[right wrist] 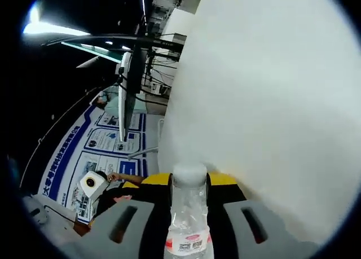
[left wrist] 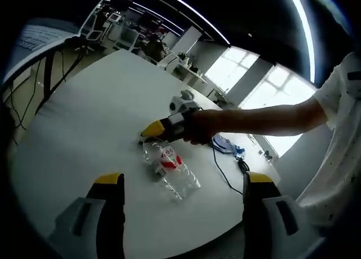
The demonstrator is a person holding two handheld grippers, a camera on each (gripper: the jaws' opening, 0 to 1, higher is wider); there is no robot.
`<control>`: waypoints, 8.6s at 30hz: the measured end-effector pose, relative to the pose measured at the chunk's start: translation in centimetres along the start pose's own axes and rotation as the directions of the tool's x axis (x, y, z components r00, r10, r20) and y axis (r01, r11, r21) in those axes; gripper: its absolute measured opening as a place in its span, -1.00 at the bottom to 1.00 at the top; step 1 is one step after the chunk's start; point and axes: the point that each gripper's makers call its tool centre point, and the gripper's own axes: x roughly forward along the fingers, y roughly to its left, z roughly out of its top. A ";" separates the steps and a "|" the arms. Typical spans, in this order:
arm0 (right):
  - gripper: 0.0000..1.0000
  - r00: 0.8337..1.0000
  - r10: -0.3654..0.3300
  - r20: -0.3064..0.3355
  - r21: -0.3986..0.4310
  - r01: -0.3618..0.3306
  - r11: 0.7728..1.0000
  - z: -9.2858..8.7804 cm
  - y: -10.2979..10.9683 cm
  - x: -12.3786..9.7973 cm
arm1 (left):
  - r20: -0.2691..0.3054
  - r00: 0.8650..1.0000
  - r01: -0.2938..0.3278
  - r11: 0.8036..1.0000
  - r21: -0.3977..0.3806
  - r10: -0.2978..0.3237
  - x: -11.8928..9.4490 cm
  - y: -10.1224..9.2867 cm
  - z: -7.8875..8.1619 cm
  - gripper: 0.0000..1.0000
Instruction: Arrange the tabletop items into an orderly group along one side of the table until the central work area is clear of visible clutter.
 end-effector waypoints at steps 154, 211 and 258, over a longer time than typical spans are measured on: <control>-0.62 0.626 0.072 0.777 -0.536 0.598 0.596 7.4 13.8 -30.4 | -0.454 0.770 0.638 0.534 0.555 -0.448 26.3 -15.4 13.5 -0.23; -0.59 0.617 -0.255 0.745 -0.578 0.787 0.216 2.9 3.5 -26.4 | -0.549 0.762 0.646 0.470 0.602 -0.344 31.4 -9.9 4.5 -0.23; -0.41 0.623 -0.261 0.737 -0.569 0.781 0.257 2.3 3.3 -27.0 | -0.490 0.809 0.583 0.544 0.603 -0.325 30.3 -9.7 5.7 0.10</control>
